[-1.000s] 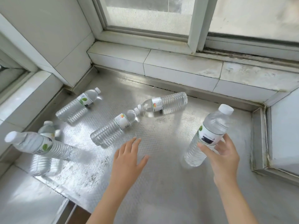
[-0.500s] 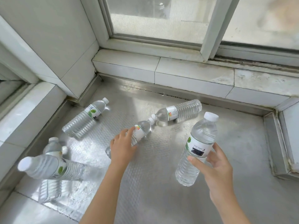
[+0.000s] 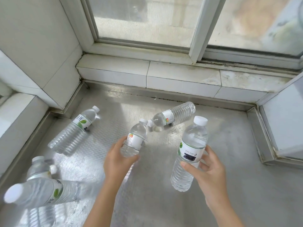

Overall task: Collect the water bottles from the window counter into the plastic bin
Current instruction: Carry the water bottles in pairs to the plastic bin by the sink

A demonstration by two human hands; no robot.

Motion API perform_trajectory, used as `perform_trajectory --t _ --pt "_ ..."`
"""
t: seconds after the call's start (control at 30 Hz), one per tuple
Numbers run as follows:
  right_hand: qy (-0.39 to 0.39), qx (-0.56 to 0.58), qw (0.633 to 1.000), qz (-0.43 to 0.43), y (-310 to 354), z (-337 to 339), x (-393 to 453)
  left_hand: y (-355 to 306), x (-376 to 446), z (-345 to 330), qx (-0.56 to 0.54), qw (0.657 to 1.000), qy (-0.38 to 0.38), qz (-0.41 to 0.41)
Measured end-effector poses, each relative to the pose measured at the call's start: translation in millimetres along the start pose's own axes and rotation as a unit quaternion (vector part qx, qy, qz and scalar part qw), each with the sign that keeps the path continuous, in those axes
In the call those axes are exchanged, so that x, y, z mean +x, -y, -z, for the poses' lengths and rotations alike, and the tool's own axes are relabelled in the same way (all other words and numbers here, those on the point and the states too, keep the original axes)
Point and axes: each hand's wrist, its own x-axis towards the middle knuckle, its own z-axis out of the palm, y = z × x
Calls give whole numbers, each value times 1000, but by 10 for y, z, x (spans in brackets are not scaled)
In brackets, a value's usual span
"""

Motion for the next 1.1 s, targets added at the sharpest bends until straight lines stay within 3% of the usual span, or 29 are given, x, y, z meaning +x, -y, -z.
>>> perform_trajectory --t 0.2,0.43,0.67,1.1 --pt "-1 12 1000 4 15 100 -310 -304 -383 153 -155 987 25 -37" --pt "-55 44 997 22 59 466 -747 -680 -913 99 -244 963 80 -78" --pt "-130 84 987 43 28 1114 -1402 -1005 -1667 -81 -272 946 134 -111" --pt "-285 133 948 47 -276 2157 -2729 -1270 -3184 -559 -262 896 302 -195"
